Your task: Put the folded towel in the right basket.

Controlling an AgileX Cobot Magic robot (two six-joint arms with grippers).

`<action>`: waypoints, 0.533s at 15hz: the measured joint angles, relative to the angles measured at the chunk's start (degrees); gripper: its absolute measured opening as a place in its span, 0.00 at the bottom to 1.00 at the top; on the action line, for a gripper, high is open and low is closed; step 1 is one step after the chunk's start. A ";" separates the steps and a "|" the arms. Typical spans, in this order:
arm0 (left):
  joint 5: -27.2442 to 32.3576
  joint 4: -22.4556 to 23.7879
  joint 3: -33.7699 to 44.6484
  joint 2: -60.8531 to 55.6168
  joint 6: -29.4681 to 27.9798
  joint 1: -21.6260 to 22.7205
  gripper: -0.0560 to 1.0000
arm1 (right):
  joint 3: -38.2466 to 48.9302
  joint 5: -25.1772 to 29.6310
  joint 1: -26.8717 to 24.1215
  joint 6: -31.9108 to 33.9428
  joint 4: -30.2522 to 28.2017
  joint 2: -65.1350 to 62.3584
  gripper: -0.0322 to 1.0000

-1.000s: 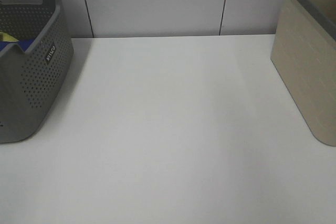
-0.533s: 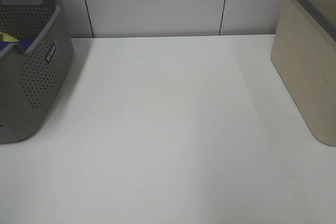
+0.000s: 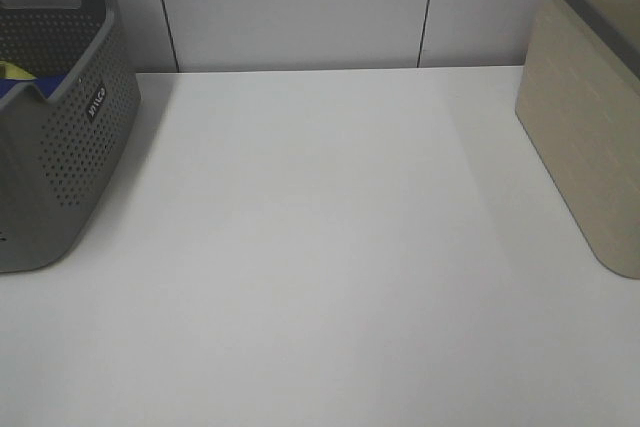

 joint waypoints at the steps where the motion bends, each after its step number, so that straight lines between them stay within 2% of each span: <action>1: 0.00 0.00 0.00 0.00 0.00 0.00 0.99 | 1.60 0.52 0.00 0.00 0.00 -2.86 0.96; 6: 0.00 0.00 0.00 0.00 0.00 0.00 0.99 | 6.02 1.09 0.00 0.46 0.00 -4.98 0.96; 8: 0.00 0.00 0.00 0.00 0.00 0.00 0.99 | 7.22 -1.38 0.00 1.43 0.00 -4.98 0.96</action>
